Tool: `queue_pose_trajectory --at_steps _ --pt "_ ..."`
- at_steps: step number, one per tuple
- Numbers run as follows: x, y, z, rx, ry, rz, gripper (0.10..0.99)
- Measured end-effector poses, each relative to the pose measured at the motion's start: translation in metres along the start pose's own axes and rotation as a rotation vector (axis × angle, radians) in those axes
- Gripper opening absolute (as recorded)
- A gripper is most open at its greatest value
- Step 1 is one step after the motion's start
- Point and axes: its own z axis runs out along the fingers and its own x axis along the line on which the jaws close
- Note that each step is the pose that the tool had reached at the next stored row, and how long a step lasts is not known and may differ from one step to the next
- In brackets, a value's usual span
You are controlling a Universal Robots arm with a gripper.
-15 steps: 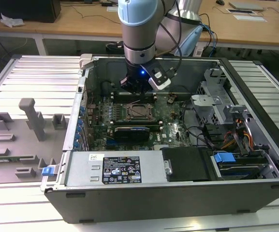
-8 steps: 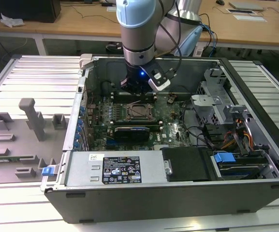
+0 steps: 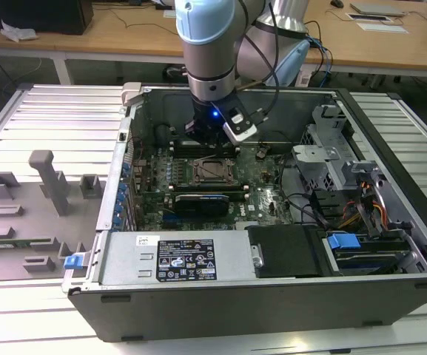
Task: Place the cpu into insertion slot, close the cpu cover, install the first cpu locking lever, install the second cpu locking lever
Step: 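Install the first cpu locking lever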
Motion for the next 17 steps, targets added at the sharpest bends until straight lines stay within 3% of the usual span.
queue_pose_trajectory --at_steps 9,17 --pt "0.0005 0.0050 0.0035 0.008 -0.0084 0.044 0.106" --pt "0.0042 0.0061 0.0046 0.022 -0.0242 0.127 0.106"
